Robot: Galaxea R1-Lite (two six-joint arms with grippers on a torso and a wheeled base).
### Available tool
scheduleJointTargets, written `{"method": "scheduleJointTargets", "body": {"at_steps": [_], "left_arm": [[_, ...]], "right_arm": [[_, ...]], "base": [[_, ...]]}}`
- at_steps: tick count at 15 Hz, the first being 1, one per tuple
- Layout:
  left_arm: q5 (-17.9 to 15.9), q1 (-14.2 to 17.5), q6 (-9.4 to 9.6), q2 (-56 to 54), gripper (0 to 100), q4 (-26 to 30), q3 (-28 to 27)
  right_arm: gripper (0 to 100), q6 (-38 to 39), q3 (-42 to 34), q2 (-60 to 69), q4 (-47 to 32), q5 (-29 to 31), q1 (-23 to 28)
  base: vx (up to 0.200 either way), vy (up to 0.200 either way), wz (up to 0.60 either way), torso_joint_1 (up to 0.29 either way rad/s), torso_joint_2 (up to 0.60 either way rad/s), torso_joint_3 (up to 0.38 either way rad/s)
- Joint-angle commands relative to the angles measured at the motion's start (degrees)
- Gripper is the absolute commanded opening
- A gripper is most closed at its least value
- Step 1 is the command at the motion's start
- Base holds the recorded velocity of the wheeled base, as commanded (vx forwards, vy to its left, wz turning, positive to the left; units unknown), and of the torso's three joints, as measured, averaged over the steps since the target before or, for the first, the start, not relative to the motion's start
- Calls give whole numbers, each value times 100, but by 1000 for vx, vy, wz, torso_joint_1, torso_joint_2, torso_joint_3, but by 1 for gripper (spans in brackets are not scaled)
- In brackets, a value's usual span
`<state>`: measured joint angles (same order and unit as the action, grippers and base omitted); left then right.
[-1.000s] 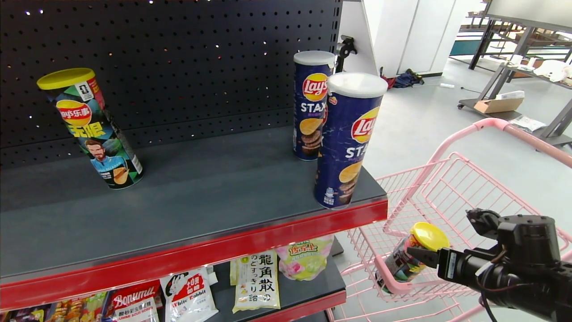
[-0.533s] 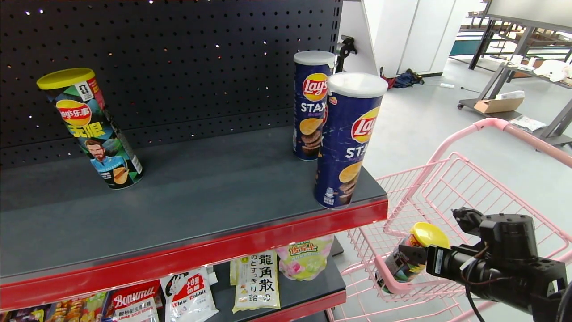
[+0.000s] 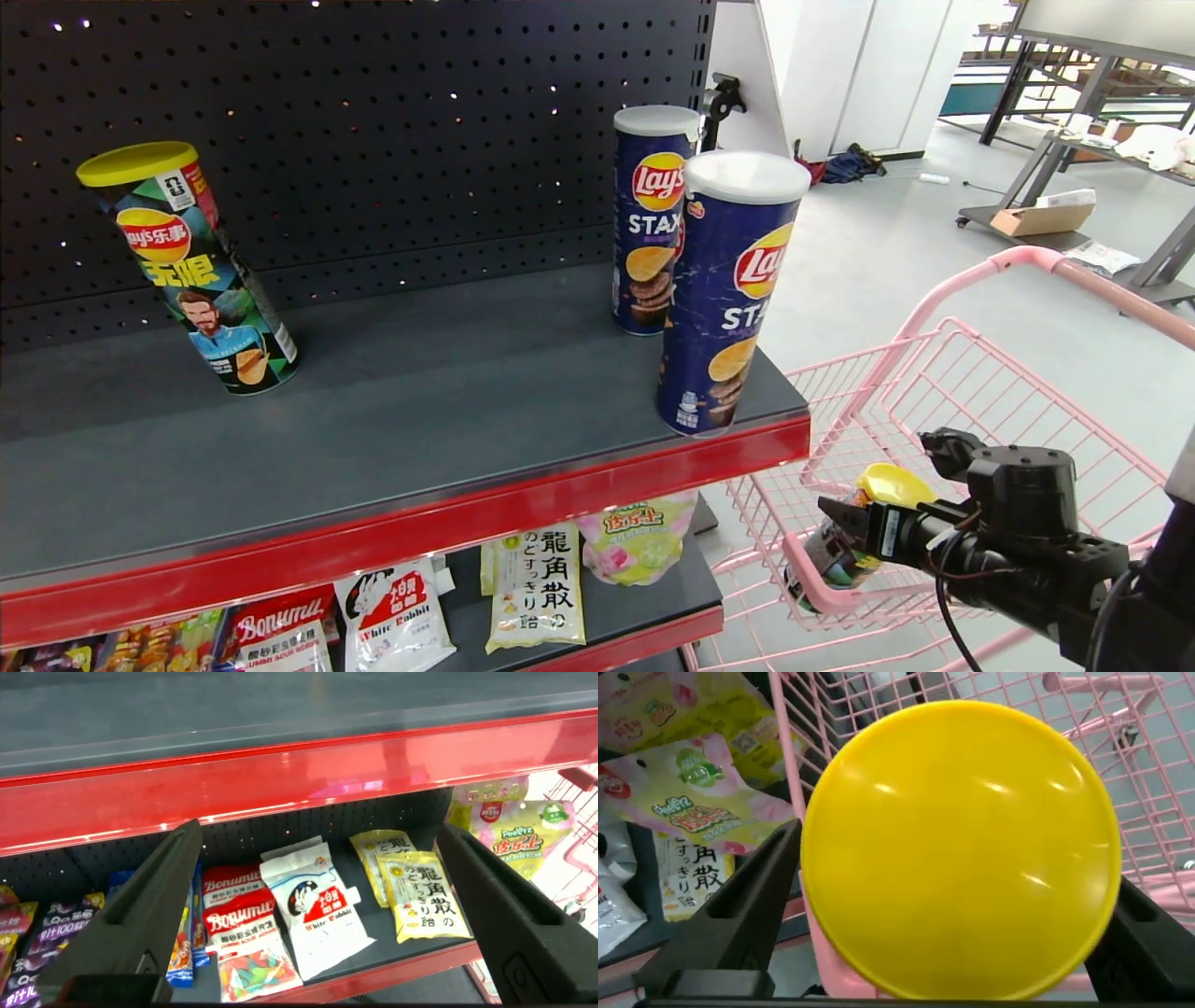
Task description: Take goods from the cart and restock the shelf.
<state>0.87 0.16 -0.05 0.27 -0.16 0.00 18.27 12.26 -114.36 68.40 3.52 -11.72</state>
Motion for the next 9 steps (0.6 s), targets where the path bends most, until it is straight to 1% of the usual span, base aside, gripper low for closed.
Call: {"method": "scheduleJointTargets", "body": {"at_steps": [1, 2, 3, 9], "left_arm": [[1, 2, -4, 0, 100, -2, 0], [1, 2, -4, 0, 100, -2, 0], [1, 2, -4, 0, 100, -2, 0], [1, 2, 5, 0, 100, -2, 0]], "right_arm": [[100, -105, 13, -262, 77, -1, -6], [100, -105, 22, -271, 68, 8, -6], [0, -105, 30, -297, 77, 17, -6], [0, -105, -49, -280, 121, 8, -6]], "base": [[0, 0, 0, 0, 0, 0], [0, 0, 0, 0, 0, 0], [0, 0, 0, 0, 0, 0], [0, 0, 0, 0, 0, 0]]}}
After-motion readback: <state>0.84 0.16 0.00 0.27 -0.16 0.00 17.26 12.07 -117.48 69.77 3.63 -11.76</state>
